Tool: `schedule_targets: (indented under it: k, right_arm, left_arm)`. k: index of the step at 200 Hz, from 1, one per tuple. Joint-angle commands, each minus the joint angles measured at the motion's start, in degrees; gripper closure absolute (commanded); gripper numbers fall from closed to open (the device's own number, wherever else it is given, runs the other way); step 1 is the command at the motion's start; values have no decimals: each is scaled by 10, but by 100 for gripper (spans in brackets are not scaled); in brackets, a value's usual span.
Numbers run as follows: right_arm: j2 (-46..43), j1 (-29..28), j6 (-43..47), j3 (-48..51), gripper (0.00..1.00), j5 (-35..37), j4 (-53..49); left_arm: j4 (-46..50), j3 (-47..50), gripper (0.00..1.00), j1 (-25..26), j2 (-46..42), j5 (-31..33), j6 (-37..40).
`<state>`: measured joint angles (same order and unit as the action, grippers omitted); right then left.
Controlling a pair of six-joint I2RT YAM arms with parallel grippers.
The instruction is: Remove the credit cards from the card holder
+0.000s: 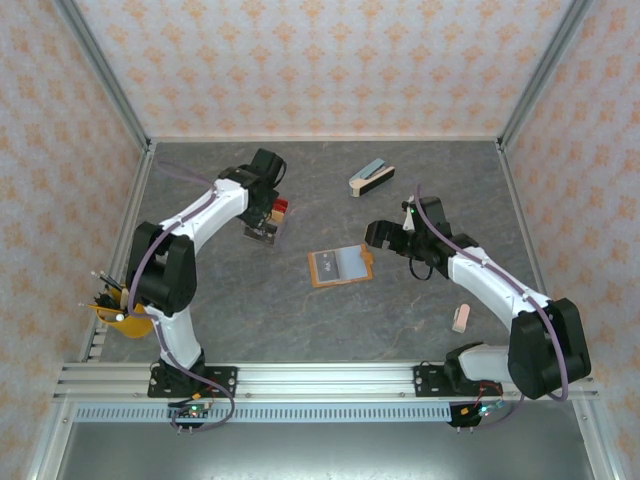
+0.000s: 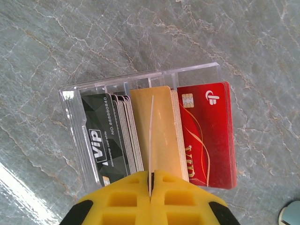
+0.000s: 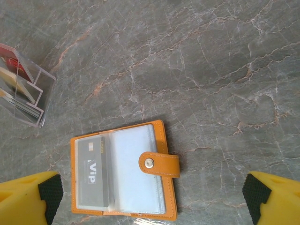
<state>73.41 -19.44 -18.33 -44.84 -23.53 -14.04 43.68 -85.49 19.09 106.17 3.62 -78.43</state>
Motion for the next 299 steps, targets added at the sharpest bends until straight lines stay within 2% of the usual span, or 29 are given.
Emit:
schedule_targets:
  k: [1,62,95,123,200,232,265,285,299]
  right_arm:
    - [-5,2,2,6,0,10,14]
    - [-3,1,5,2,0,10,6]
    - [0,2,6,1,0,9,4]
    - [5,2,7,-1,0,6,2]
    - [14,1,8,-5,0,5,0]
    - [16,1,17,-6,1,-1,0]
    - [20,-36,46,-21,5,30,-13]
    - [33,-75,67,-43,7,62,-41]
    - [45,-104,77,-61,9,81,-60]
  left_arm:
    - [8,-31,100,-2,15,7,-13]
    - [8,-39,100,-6,45,2,-16]
    - [1,-43,88,-7,52,-5,-17]
    - [3,-52,81,-8,52,3,-7]
    - [-8,-65,81,-15,36,-19,72]
    - [-13,-38,81,-15,-28,-38,138]
    - [-9,28,80,-15,-104,-59,207]
    - [-14,82,74,-15,-158,-65,236]
    - [-21,120,66,-15,-198,-70,255]
